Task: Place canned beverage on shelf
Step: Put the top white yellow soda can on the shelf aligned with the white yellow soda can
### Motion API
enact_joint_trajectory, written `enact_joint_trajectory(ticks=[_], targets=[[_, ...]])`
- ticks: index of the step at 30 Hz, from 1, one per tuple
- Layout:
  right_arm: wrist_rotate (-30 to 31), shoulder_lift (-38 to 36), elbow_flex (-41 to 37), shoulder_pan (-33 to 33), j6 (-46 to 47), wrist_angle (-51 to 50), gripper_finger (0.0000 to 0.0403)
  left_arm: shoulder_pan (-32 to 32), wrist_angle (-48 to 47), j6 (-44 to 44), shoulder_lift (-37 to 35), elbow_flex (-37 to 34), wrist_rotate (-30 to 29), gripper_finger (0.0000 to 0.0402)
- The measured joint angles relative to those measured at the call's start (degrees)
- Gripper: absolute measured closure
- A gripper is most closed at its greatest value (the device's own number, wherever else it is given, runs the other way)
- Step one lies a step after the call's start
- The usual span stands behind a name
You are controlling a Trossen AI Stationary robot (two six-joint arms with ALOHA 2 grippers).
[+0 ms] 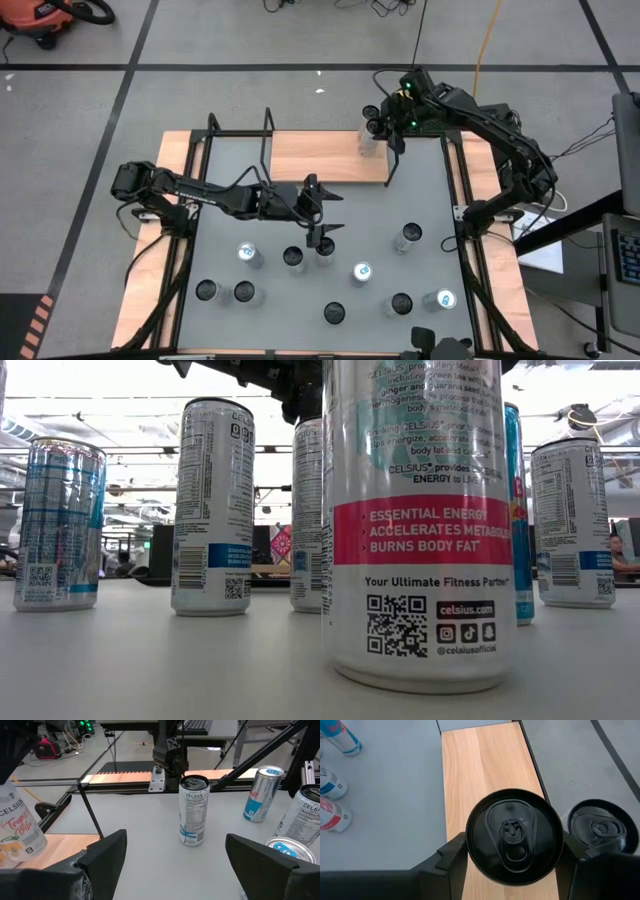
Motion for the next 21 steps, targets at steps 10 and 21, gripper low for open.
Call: enact_joint_trajectory(ticks=[10,21], targets=[[0.2,2.8,0.0,0.0,-0.5,0.0,0.0236,0.0,-0.1,0.0,0.0,0.0,0.0,0.0063],[3.7,3.7,0.0,0.0,-3.0,-1.0,0.0236,0.0,-0.4,0.0,0.0,0.0,0.3,0.0063]])
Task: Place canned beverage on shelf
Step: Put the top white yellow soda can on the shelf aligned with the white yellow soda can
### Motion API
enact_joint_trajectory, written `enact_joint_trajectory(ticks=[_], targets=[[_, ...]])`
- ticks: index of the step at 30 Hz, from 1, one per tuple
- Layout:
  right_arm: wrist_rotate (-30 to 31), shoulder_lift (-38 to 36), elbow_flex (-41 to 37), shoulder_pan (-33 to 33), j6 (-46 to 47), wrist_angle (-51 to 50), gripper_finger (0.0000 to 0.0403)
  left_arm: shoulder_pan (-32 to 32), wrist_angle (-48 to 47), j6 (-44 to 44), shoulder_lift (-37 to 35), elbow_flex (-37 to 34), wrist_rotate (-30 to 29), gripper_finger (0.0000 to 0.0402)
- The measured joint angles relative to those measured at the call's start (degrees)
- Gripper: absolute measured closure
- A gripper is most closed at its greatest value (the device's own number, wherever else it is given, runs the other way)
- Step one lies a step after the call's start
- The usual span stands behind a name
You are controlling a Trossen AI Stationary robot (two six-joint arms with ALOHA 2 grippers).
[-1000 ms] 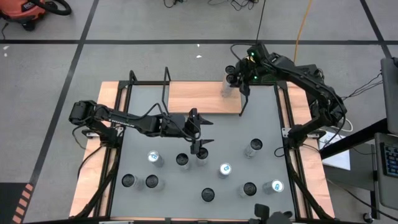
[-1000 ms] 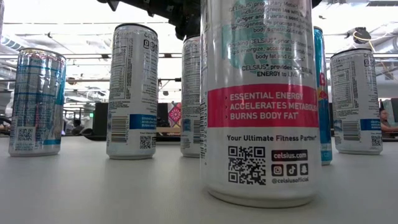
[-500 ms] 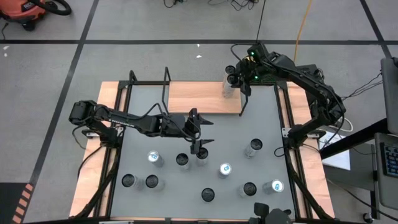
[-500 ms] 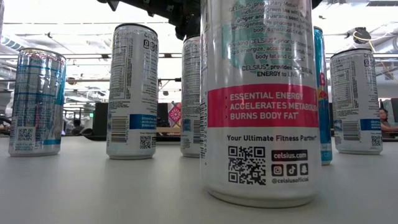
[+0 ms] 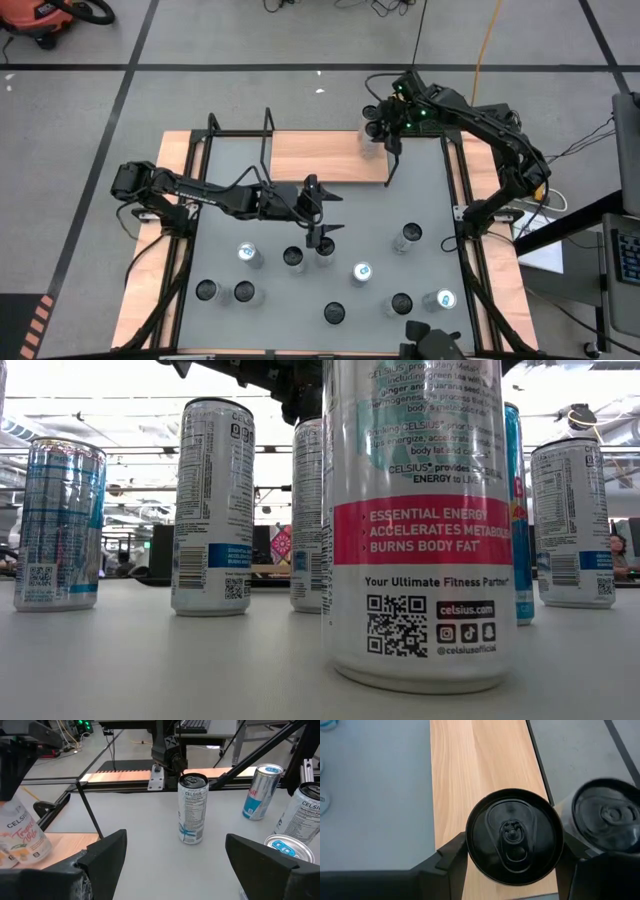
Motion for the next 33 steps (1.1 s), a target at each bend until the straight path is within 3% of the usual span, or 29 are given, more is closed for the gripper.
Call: enact_joint_trajectory(ticks=[33], targets=[[1.3,1.0,0.0,0.0,3.2,0.2,0.0231,0.0,-0.5,-0.1,0.0,0.0,0.0,0.0063]])
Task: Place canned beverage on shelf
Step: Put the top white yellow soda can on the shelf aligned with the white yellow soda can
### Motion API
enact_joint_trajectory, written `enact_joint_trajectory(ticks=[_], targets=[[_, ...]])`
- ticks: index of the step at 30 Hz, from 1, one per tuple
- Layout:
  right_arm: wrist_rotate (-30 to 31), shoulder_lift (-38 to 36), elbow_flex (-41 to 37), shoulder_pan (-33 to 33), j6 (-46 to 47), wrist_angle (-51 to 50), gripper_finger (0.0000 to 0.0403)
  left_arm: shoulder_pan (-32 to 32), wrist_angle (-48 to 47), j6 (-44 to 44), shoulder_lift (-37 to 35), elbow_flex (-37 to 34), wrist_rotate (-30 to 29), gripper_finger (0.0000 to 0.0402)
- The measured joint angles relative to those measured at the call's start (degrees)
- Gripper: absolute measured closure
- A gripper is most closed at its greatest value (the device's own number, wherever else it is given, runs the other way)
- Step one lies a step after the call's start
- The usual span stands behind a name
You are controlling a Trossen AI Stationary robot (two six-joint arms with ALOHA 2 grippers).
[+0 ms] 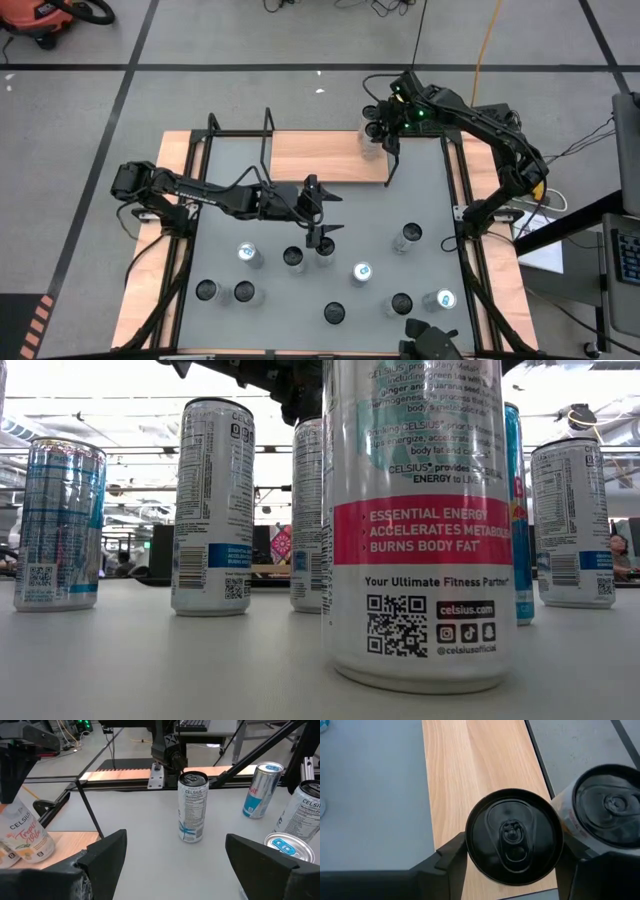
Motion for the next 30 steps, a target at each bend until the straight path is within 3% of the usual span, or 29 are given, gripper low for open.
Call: enact_joint_trajectory(ticks=[15,30], targets=[[0.2,0.0,0.0,0.0,1.5,0.1,0.0174,-0.1,-0.7,-0.4,0.0,0.0,0.0,0.0063],[2.7,-0.6,0.0,0.0,3.1,0.7,0.0170,-0.1,-1.0,-0.4,0.0,0.0,0.0,0.0063]])
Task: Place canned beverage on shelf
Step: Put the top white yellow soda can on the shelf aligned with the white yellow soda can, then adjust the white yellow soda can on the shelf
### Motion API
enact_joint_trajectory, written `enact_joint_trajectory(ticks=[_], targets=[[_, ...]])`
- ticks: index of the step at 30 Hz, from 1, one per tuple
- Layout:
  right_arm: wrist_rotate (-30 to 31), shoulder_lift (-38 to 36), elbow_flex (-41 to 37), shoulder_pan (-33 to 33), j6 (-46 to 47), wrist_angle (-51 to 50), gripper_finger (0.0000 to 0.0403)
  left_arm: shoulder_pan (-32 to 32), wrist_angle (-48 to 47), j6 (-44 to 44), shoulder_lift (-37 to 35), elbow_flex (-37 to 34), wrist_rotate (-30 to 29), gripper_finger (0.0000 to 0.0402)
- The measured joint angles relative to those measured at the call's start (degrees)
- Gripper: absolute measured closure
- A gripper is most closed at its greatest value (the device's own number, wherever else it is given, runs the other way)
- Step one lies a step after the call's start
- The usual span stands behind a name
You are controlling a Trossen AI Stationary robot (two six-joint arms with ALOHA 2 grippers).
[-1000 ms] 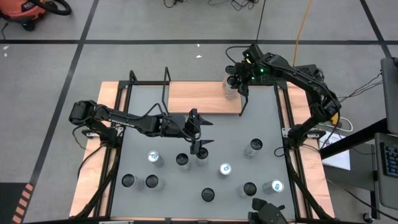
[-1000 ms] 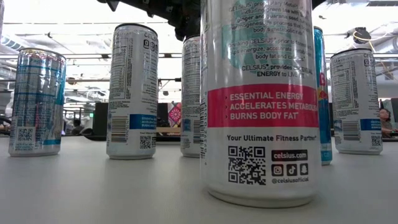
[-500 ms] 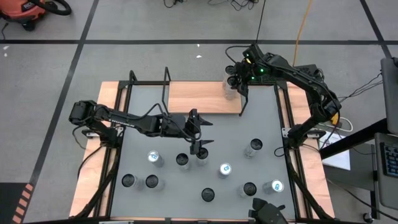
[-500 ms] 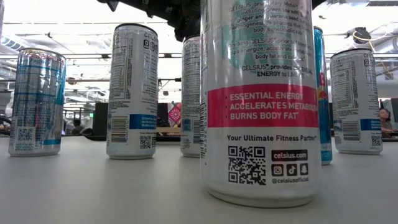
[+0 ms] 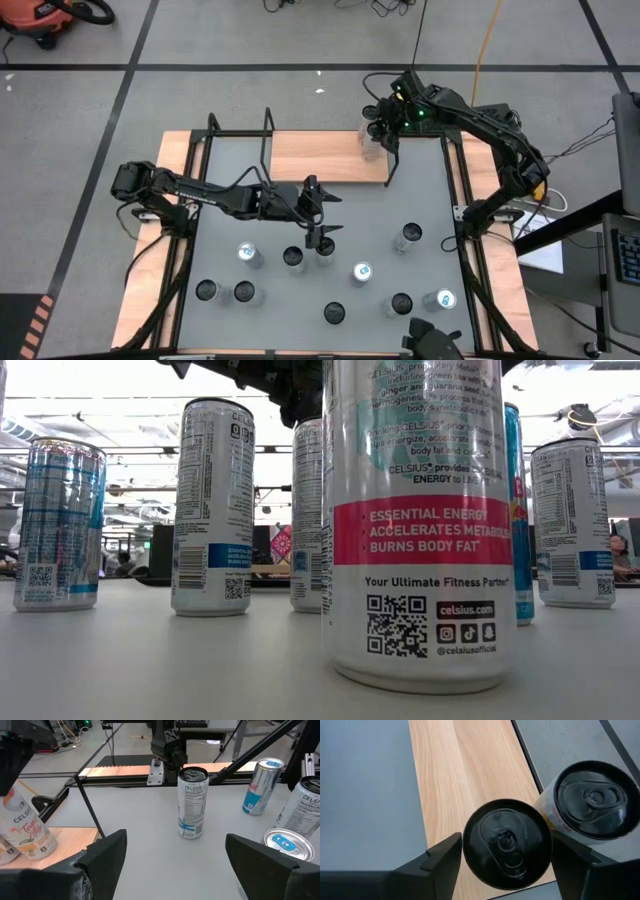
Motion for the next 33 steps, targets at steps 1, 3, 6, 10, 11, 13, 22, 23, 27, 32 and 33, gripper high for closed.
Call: enact_joint_trajectory(ticks=[1,3,6,10,11,13,22,23,27,32,33], targets=[[0.0,-0.3,0.0,0.0,0.4,0.1,0.0170,0.0,0.0,0.0,0.0,0.0,0.0,0.0063],[0.1,-1.1,0.0,0.1,0.7,0.2,0.0170,0.0,0.0,0.0,0.0,0.0,0.0,0.0063],[0.1,-2.0,1.2,0.4,1.5,-0.1,0.0170,0.0,0.0,0.0,0.0,0.0,0.0,0.0063],[0.1,-3.4,4.1,1.4,1.9,0.9,0.0170,0.0,0.0,0.2,0.0,0.0,0.0,0.0063],[0.0,-3.4,4.9,1.8,2.1,1.4,0.0170,0.0,0.0,0.4,0.0,0.0,0.0,0.0063],[0.1,-3.1,6.1,2.2,2.1,3.1,0.0178,0.0,0.0,0.6,0.0,0.0,0.0,0.0063],[0.2,2.5,7.0,-0.8,3.5,9.7,0.0272,-0.2,-0.5,0.2,0.0,0.0,0.0,0.0063],[0.3,3.0,7.0,-1.2,3.4,9.7,0.0286,-0.3,-0.8,0.2,0.0,0.0,0.0,0.0063],[0.2,4.2,7.0,-2.4,3.3,9.7,0.0332,-0.6,-1.4,0.1,0.0,0.0,0.0,0.0063],[0.1,5.7,7.0,-3.3,2.8,9.4,0.0371,-0.6,-1.4,0.1,0.0,0.0,0.0,0.0063],[0.1,6.0,7.0,-3.3,2.8,9.4,0.0377,-0.6,-1.4,0.1,0.0,0.0,0.0,0.0063]])
